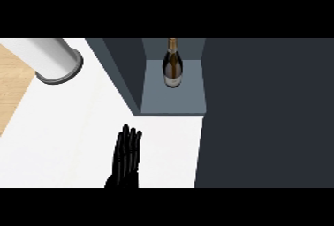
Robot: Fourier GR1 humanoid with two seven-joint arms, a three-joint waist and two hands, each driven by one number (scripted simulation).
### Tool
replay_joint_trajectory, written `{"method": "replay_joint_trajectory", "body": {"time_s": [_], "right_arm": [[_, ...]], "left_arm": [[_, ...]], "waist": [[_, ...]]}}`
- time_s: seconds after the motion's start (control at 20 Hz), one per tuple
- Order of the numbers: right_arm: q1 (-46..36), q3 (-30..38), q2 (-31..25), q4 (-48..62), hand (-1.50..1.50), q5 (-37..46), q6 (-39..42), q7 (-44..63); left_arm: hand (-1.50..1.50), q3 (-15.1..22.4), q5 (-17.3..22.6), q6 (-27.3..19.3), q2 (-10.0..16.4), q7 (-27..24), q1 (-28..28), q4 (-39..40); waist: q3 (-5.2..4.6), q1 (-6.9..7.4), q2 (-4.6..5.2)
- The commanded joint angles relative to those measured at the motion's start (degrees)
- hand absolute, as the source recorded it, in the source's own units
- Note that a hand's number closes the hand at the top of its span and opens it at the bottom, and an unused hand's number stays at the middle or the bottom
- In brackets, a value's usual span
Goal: Pick up the wine, place it into the cabinet and close the cabinet
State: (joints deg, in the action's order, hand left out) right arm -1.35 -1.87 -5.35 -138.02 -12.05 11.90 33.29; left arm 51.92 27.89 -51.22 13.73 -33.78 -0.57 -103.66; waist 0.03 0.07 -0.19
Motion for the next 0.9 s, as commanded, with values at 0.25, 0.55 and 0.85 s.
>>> {"method": "replay_joint_trajectory", "body": {"time_s": [0.25,0.55,0.85], "right_arm": [[2.9,-2.8,-1.7,-8.1,1.5,-6.9,2.9,5.6],[5.6,-6.6,0.1,-3.7,1.5,-9.3,5.1,3.9],[9.8,-11.8,1.2,-8.7,1.5,-11.3,3.2,9.8]], "left_arm": [[-1.5,-0.9,0.1,6.1,12.8,2.5,7.3,-13.6],[-1.5,-8.9,5.1,13.1,18.8,0.2,11.6,-16.1],[-1.5,-13.7,7.4,17.0,21.9,-4.0,18.0,-17.5]], "waist": [[-0.03,-0.12,-0.02],[-0.03,-0.09,0.1],[-0.06,0.08,0.0]]}}
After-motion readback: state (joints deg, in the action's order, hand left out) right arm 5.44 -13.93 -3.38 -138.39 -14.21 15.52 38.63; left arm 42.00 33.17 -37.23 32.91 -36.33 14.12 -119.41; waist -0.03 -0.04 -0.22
